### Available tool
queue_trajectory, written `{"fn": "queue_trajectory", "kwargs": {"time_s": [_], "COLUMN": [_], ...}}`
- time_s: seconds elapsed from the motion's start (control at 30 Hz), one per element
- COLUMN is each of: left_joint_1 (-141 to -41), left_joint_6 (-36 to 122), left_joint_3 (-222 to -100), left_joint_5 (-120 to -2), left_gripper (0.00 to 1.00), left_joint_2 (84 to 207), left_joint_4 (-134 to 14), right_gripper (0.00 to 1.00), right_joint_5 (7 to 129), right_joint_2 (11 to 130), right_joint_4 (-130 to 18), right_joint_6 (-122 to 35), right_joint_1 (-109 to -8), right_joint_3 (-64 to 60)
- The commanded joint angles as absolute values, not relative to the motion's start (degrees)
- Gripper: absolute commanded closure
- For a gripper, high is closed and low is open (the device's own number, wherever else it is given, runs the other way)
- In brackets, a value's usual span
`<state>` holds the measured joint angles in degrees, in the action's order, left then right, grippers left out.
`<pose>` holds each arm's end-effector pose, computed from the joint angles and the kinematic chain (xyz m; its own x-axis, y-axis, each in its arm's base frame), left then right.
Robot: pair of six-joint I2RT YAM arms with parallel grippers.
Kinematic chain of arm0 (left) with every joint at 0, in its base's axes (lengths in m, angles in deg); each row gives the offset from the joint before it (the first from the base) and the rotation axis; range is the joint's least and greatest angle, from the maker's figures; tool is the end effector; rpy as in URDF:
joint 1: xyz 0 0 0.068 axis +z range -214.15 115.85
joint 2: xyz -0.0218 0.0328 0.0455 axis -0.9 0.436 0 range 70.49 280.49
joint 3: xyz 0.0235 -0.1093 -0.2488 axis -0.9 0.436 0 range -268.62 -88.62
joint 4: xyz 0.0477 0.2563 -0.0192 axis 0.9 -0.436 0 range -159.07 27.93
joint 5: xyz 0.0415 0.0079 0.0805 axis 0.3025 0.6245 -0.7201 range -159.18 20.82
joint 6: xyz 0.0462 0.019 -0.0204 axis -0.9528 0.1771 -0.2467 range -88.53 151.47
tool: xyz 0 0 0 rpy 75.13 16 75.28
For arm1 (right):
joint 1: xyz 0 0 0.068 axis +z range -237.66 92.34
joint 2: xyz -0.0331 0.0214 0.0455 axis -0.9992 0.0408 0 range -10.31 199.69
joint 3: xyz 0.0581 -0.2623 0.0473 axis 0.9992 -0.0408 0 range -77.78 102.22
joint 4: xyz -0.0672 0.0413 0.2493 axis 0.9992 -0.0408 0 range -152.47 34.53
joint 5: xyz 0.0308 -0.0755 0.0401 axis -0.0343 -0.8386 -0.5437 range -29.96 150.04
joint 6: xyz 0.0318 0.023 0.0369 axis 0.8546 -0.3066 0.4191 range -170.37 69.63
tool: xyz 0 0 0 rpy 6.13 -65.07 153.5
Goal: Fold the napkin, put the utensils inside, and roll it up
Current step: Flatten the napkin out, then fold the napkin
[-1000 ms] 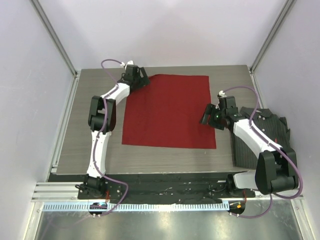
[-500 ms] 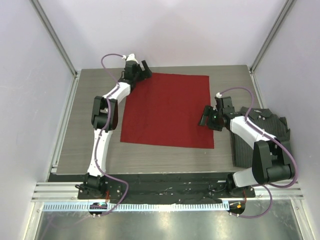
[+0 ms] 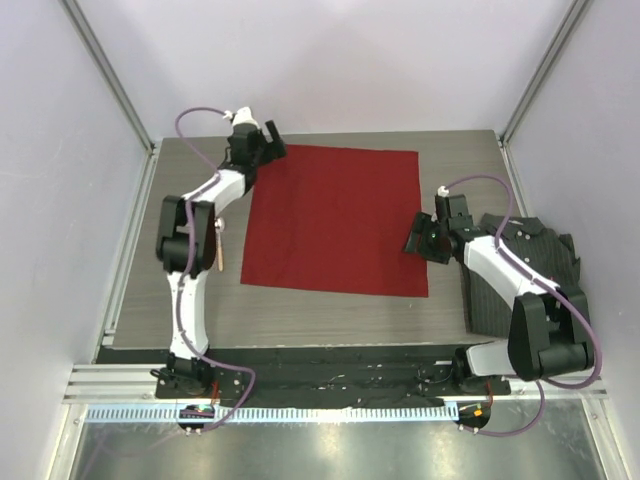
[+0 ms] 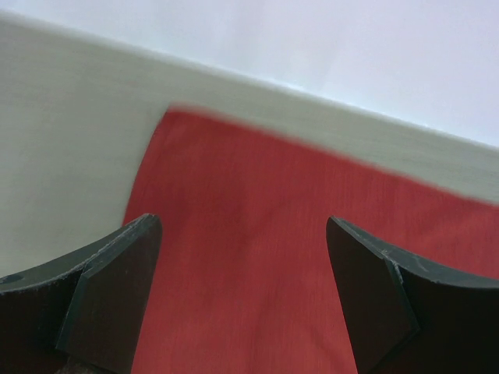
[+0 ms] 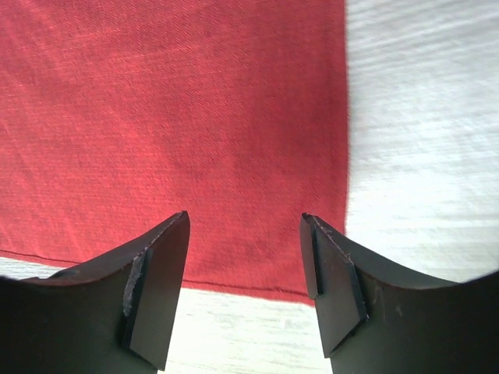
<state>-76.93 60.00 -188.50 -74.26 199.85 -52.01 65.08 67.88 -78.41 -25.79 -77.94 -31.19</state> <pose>0.5209 -0.1149 0.2128 -0.3511 -0.4082 -0.8427 -0.0329 0.9048 -0.4246 0.2652 0.0488 0.2054 -0.8210 0.2797 -0.4977 0.1353 0.9422 0.3064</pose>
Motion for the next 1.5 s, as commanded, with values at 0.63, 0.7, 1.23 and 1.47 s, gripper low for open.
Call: {"fn": "queue_trajectory", "kwargs": {"time_s": [0.63, 0.7, 1.23, 1.47], "left_joint_1": [-88.41, -88.5, -89.38, -89.38], "left_joint_6": [65.74, 65.74, 57.85, 51.07], "left_joint_3": [-131.43, -130.81, -147.76, -151.48], "left_joint_5": [-86.67, -86.32, -69.53, -76.9], "left_gripper": [0.07, 0.07, 0.02, 0.0], "left_joint_2": [141.6, 139.66, 134.48, 132.9], "left_joint_4": [-76.58, -77.36, -99.58, -102.16], "right_gripper": [0.49, 0.49, 0.54, 0.77], "right_joint_5": [52.49, 52.49, 50.82, 50.81], "right_joint_2": [59.04, 59.47, 65.01, 67.21], "right_joint_4": [-89.84, -89.75, -89.04, -88.61], "right_joint_6": [-16.01, -15.92, -14.69, -14.42], "right_joint_1": [-73.86, -73.86, -72.98, -72.81], "right_joint_3": [-41.65, -41.65, -41.22, -41.12]}}
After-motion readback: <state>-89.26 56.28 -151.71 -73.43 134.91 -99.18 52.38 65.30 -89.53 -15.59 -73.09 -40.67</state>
